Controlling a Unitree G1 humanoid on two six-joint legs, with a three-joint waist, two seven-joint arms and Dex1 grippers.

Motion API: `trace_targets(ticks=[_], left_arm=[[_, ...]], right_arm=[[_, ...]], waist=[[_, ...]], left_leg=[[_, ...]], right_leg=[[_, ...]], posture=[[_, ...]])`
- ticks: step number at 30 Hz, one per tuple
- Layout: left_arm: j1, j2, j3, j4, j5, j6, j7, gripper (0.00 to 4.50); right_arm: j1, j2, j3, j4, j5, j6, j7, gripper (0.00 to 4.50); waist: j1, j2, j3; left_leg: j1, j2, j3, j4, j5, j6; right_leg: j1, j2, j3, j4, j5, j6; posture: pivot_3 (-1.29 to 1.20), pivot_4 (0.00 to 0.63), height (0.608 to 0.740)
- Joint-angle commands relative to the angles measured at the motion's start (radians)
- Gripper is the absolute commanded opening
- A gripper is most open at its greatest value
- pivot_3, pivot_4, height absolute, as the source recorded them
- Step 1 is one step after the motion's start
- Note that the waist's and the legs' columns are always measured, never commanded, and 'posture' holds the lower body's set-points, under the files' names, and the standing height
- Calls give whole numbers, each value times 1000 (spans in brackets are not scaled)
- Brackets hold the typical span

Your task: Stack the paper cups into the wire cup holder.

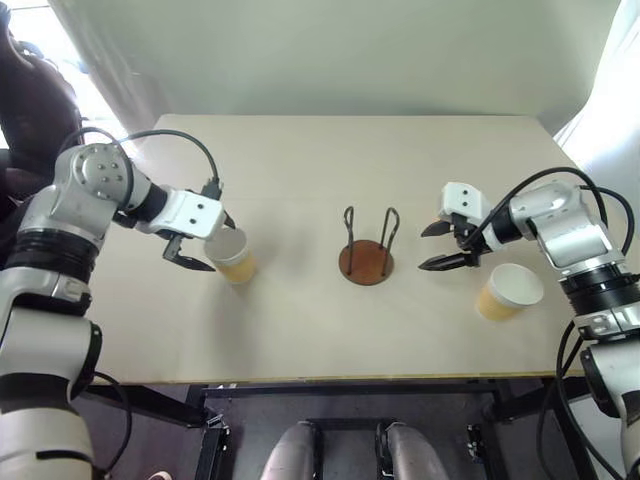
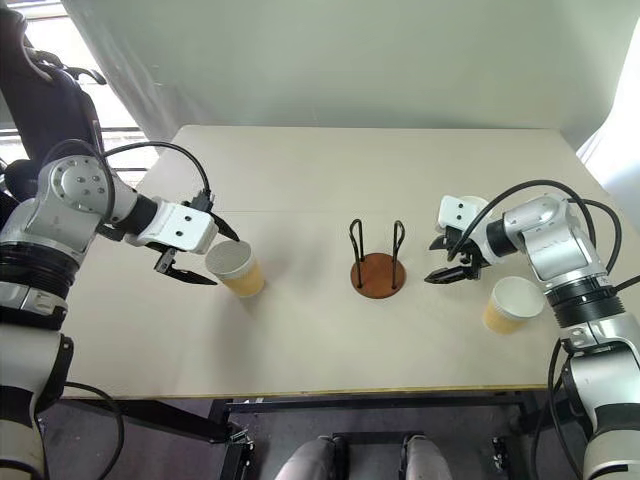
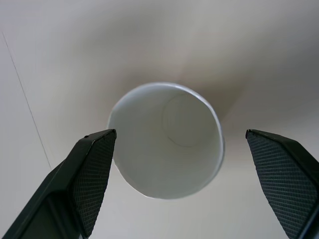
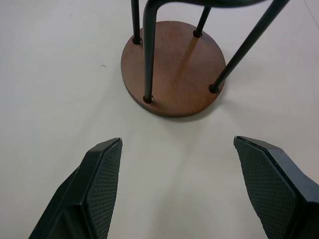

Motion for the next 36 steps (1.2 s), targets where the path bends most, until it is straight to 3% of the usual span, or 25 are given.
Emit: trace_targets(ticks=[1,18,36], left_arm=[[-24,4,7,-39,15,14,-33,4500],[-2,39,-48,-142,-9,92,-33,4500],[-6,63,-62,-130,61,84,-33,4500]], right_arm=[[-20,-15,-26,-29,6,1,9,3653],[-44,-8,-46,-38,38,18,27,3653],[-76,-17,-51,-18,52,21,24,3653]], waist=[[0,0,0],[0,0,0],[0,0,0]], left_leg=[[0,0,0,0,0,0],[0,0,0,0,0,0],[0,0,0,0,0,0]], right_leg=[[0,0,0,0,0,0],[0,0,0,0,0,0],[0,0,0,0,0,0]], posture=[[0,150,740],[0,150,740],[0,150,740]])
